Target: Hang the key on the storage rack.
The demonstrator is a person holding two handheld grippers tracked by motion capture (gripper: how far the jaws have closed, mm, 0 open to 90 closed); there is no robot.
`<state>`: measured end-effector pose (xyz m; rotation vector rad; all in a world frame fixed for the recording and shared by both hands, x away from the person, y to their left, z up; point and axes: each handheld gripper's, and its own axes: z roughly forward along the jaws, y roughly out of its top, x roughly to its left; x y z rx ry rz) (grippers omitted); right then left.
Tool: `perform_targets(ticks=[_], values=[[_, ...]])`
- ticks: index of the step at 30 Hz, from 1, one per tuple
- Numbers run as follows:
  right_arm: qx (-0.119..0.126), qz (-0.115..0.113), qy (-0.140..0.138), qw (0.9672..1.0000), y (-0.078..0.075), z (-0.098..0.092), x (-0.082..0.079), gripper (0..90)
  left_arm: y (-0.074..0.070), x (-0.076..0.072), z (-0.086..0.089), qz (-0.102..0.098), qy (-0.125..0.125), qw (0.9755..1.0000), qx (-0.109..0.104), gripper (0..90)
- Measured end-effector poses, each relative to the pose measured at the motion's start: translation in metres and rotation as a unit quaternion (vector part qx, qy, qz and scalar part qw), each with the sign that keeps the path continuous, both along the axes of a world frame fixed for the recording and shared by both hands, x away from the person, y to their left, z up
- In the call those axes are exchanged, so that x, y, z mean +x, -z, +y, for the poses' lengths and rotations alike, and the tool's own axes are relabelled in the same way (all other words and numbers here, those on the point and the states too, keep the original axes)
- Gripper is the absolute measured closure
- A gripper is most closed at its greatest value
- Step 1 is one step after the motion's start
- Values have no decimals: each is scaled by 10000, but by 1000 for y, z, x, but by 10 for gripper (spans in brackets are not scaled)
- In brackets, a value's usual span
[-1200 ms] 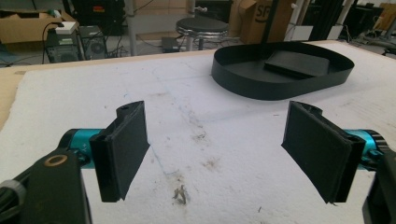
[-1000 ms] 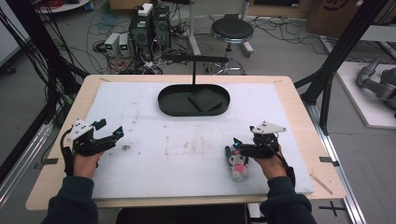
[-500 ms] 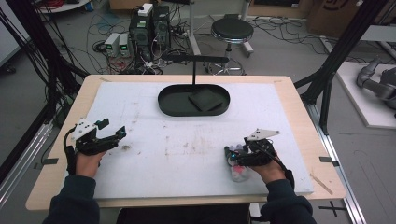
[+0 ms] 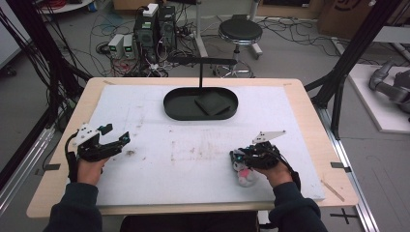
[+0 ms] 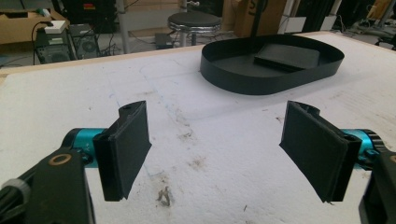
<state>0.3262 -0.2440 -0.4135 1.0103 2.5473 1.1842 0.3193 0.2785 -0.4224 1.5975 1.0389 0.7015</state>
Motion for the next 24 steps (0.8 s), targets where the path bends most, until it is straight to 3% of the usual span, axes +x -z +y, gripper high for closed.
perform_targets(ticks=[2,3,6,8,13,16,19,22,24], values=[[-75,-205,-294,9993,-5,-2,7,759,0,0,-1,10,-5,10000,6,234],[-169,-345,-464,9982,-7,-3,11,826,0,1,-1,6,10,10000,8,234],[-355,-604,-754,9947,-16,-5,25,826,0,2,-2,20,25,10000,18,234],[-488,-643,-737,9940,-20,-5,35,827,1,3,-3,27,31,10000,3,234],[-520,-762,-710,9932,-22,-7,58,827,2,5,-2,41,35,10000,21,234],[-664,-746,-476,9939,-16,-4,65,772,1,4,-2,27,26,10000,15,234],[-676,-779,73,9946,-15,-2,68,456,1,4,-1,16,10,10000,-1,234],[-870,-1196,712,9864,-22,-1,57,329,1,3,0,18,2,10000,-2,234],[-827,-1298,1030,9827,-27,-2,46,290,1,2,0,13,-1,10000,-15,234]])
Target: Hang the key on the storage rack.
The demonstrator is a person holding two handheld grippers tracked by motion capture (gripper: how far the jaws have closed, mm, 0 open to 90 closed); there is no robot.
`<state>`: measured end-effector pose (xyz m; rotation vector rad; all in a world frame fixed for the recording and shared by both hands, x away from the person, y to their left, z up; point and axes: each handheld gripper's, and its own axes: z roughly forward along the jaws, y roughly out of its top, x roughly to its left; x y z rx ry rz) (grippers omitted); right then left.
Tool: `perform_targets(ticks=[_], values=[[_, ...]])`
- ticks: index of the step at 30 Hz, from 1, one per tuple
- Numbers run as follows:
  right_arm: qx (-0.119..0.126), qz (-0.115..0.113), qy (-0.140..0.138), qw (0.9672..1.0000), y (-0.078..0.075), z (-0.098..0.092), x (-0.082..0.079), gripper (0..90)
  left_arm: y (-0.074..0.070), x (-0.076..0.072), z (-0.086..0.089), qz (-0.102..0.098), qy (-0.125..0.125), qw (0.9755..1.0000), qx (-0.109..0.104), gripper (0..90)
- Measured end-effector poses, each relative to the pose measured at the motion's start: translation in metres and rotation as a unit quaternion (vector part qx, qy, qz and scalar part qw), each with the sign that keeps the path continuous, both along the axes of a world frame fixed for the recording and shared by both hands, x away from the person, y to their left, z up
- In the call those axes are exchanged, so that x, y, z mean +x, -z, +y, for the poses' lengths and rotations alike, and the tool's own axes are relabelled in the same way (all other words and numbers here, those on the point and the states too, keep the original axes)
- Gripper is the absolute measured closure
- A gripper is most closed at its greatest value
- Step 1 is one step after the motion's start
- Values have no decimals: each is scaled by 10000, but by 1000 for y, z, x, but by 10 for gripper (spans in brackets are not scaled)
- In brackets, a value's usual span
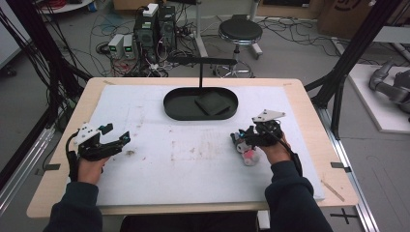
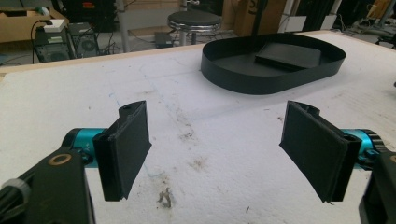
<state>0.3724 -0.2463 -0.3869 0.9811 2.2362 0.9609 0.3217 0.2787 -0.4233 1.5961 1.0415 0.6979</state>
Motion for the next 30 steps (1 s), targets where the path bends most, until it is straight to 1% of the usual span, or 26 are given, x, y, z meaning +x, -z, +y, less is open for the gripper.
perform_targets(ticks=[2,4,5,7,9,11,14,16,18,20,21,22,23,25,26,28,30], values=[[85,-88,211,9997,1,-1,-11,257,0,-1,0,-5,5,10000,-5,234],[16,-182,353,9992,4,0,-23,234,-1,-1,0,1,4,10000,-9,234],[-20,-231,357,9991,6,1,-28,232,-1,-2,0,-2,4,10000,-12,234],[4,-307,290,9991,12,5,-39,232,-1,-2,-1,-11,8,10000,-10,234],[-7,-256,93,9996,19,11,-44,232,-1,-1,-2,-20,19,10000,-18,234],[-273,-232,-6,9994,25,18,-46,232,-2,-1,-3,-22,47,10000,-7,234],[-522,-245,-37,9983,31,25,-47,232,-2,-1,-4,-27,64,10000,3,234],[-693,-170,-76,9974,37,27,-45,221,-2,-1,-4,-22,62,10000,-3,234],[-928,-194,-45,9955,42,30,-44,211,-1,-1,-4,-16,57,10000,8,234],[-1181,-222,-19,9928,45,29,-41,211,-1,0,-3,-8,55,10000,5,234],[-1241,-180,16,9921,47,29,-39,212,-1,0,-3,-23,54,10000,-9,234],[-1347,-71,164,9907,49,27,-37,219,-1,-1,-3,-26,51,10000,-11,234],[-1363,-30,244,9904,50,25,-35,229,-1,-1,-2,-23,46,10000,-12,234],[-1185,54,346,9923,49,20,-33,229,-1,-1,-2,-19,42,10000,-18,234],[-1148,27,378,9927,49,18,-33,229,-1,-1,-2,-12,39,10000,-12,234],[-1058,23,400,9936,47,17,-33,233,-1,0,-2,-18,40,10000,-11,234],[-936,142,347,9949,48,16,-32,267,-1,0,-3,-15,52,10000,-5,234]])
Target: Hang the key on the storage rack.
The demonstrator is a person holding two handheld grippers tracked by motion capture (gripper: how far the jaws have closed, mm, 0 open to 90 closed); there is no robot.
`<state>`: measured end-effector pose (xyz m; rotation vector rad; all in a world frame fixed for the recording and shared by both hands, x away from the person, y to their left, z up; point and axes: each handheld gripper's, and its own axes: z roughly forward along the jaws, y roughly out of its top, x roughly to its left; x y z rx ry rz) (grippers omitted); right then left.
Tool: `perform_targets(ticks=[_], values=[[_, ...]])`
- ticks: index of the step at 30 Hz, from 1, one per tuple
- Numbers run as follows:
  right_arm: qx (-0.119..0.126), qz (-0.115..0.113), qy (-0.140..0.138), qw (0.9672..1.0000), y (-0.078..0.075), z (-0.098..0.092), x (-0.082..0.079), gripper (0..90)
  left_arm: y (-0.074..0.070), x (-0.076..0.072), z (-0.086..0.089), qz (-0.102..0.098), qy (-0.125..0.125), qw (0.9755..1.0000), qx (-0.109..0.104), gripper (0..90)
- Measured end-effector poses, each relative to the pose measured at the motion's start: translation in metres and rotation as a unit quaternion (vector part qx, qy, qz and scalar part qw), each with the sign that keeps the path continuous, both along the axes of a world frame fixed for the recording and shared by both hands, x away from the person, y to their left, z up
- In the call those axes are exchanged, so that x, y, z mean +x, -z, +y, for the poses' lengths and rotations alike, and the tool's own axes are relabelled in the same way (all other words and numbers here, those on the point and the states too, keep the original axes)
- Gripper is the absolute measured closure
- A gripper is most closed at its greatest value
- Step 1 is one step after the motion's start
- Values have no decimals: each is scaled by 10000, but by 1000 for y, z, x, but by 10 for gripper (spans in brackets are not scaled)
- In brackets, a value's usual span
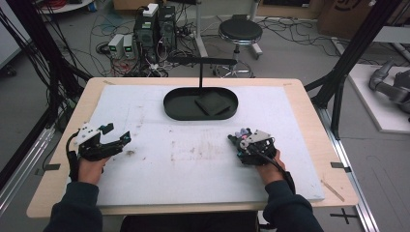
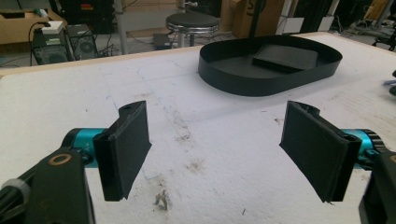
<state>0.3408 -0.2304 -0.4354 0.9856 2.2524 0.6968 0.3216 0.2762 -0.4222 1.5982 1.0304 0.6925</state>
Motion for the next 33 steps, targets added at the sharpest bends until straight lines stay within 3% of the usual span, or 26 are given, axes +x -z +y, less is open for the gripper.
perform_targets(ticks=[5,13,16,19,21,26,30,33], values=[[447,279,55,9986,-2,-8,4,322,0,0,-1,-14,3,10000,-4,234],[627,401,57,9972,-2,-12,6,319,1,0,-1,-1,18,10000,-3,234],[803,430,94,9958,-5,-15,7,333,0,0,0,4,1,10000,15,234],[1265,250,-40,9916,-17,-18,7,338,0,0,0,3,-17,10000,22,234],[1432,213,-179,9893,-24,-20,8,338,1,0,0,1,-22,10000,6,234],[1693,116,-381,9848,-43,-20,20,338,1,1,0,4,-14,10000,24,234],[1825,-11,-592,9814,-72,-14,35,338,1,2,-1,-4,17,10000,19,234],[2014,-52,-698,9770,-96,-11,54,338,1,3,-1,-6,18,10000,7,234]])
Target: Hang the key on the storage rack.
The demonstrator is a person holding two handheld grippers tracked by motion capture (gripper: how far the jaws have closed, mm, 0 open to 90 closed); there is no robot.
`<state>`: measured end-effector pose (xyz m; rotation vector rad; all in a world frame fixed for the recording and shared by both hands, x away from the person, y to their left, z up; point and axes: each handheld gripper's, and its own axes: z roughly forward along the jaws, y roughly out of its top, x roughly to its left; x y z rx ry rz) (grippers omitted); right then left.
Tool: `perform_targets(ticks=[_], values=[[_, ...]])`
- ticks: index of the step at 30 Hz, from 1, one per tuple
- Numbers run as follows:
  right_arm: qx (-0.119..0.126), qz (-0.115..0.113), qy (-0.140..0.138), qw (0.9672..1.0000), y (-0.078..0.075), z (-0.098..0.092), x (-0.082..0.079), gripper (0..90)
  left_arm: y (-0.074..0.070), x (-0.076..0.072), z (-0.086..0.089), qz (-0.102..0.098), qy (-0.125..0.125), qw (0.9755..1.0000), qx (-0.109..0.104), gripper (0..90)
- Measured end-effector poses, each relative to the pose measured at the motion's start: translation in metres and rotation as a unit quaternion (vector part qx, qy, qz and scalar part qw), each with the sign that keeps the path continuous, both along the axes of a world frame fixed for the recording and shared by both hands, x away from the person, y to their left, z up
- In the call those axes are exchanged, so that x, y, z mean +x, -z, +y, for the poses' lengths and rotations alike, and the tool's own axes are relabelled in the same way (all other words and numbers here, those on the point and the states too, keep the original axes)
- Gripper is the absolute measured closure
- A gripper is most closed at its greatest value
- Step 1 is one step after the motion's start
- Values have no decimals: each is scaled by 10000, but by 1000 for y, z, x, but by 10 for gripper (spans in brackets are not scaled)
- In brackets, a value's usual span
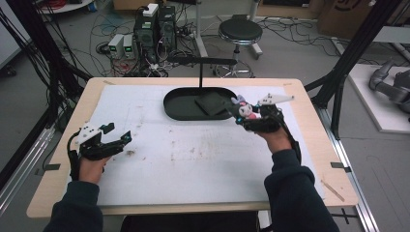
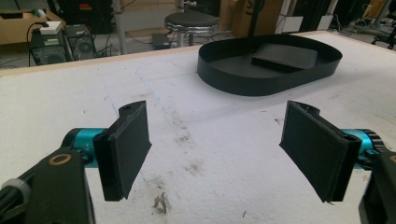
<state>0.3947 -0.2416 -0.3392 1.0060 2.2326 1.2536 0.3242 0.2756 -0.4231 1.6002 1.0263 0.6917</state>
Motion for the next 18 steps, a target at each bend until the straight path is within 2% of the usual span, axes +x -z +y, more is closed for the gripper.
perform_targets(ticks=[4,7,8,13,14,18], values=[[68,74,7,9999,-20,5,25,348,0,0,0,-20,5,10000,-22,234],[36,47,68,10000,-30,10,40,350,0,0,1,-20,-14,10000,-48,234],[32,-32,82,10000,-34,12,46,350,0,0,1,-27,-22,10000,-62,234],[-162,-98,206,9996,-47,21,67,352,0,0,-1,-26,37,10000,-25,234],[-228,-188,253,9992,-50,24,73,352,0,0,-1,-28,44,10000,-23,234],[-217,-241,386,9987,-55,30,85,352,0,0,1,-26,-9,10000,-76,234]])
